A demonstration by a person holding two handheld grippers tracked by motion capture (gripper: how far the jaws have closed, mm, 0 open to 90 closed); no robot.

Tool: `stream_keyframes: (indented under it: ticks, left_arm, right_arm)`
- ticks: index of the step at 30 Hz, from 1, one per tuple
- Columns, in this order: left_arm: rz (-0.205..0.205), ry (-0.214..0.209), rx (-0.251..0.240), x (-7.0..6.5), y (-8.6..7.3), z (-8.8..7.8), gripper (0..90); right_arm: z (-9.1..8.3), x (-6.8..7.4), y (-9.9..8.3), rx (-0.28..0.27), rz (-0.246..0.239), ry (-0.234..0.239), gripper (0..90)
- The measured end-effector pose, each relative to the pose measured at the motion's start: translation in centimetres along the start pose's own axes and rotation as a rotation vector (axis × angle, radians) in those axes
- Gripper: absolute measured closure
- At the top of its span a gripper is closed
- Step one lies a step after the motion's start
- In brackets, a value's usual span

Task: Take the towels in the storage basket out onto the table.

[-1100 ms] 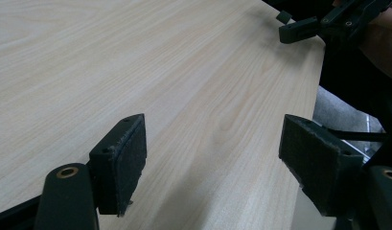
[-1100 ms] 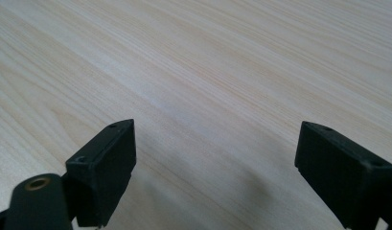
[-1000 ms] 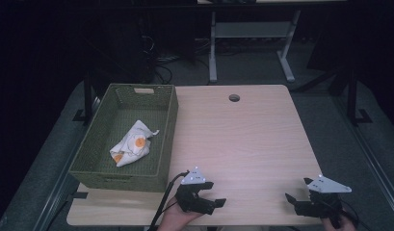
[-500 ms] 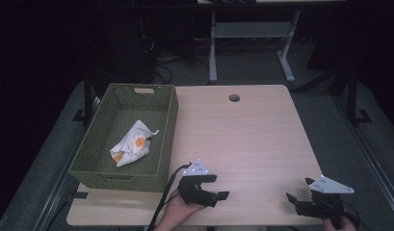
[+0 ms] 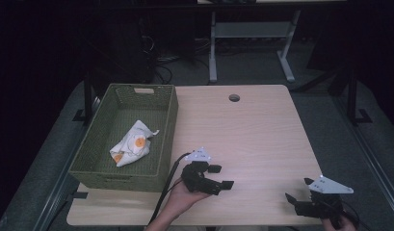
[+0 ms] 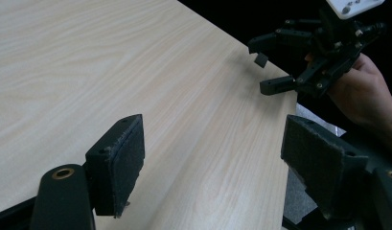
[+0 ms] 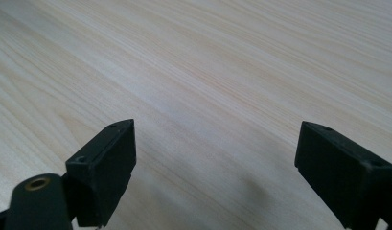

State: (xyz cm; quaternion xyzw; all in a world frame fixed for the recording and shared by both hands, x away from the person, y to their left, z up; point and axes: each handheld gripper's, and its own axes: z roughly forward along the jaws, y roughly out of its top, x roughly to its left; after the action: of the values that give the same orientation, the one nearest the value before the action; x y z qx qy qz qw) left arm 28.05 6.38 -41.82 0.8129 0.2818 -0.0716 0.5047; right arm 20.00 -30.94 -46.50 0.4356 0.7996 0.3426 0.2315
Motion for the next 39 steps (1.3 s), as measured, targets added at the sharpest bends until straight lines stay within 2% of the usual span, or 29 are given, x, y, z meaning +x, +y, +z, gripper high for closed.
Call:
stream_keyframes:
  ticks: [3, 5, 8, 12, 16, 20, 21, 22, 24, 25, 32, 39]
  left_arm:
    - [-0.008, -0.005, 0.004, 0.2, 0.6, -0.1, 22.6]
    - [-0.018, -0.029, 0.025, 0.5, 1.2, -0.1, 21.1]
    - [0.002, -0.027, 0.026, 0.5, 1.9, -0.2, 18.6]
    - [-0.003, -0.047, 0.028, 0.7, 2.5, -0.3, 18.5]
    - [0.013, -0.043, 0.069, 0.7, 3.6, -0.5, 17.8]
    - [0.008, -0.057, 0.067, 0.9, 4.1, -0.9, 17.8]
    - [0.010, -0.056, 0.072, 0.9, 4.2, -1.0, 17.9]
    - [0.024, -0.065, 0.110, 0.8, 4.6, -1.1, 18.0]
    - [0.031, -0.069, 0.119, 0.8, 4.8, -1.1, 18.1]
    - [0.035, -0.087, 0.129, 0.8, 5.1, -1.2, 18.1]
    - [0.056, -0.122, 0.138, 1.0, 6.0, -1.9, 18.1]
    - [0.065, -0.122, 0.132, 1.6, 6.6, -3.2, 18.3]
  right_arm:
    - [0.0, 0.0, 0.0, -0.003, 0.001, 0.001, 13.9]
    - [0.0, 0.0, 0.0, 0.001, 0.001, 0.004, 13.9]
    - [0.0, 0.1, 0.0, 0.004, 0.000, 0.004, 13.9]
    - [0.0, 0.1, 0.0, 0.004, -0.006, 0.001, 13.9]
    - [0.1, 0.2, 0.0, 0.007, -0.009, 0.003, 13.9]
    - [0.0, 0.3, 0.1, 0.002, -0.012, 0.003, 13.9]
    - [0.0, 0.3, 0.1, 0.003, -0.010, 0.004, 13.8]
    - [0.2, 0.3, 0.1, 0.009, -0.016, 0.007, 13.9]
    - [0.2, 0.4, 0.2, 0.008, -0.013, 0.005, 13.9]
    - [0.1, 0.4, 0.2, 0.001, -0.013, 0.005, 13.9]
    - [0.1, 0.3, 0.2, -0.002, 0.000, 0.008, 13.9]
    - [0.1, 0.4, 0.2, -0.002, -0.003, 0.013, 13.9]
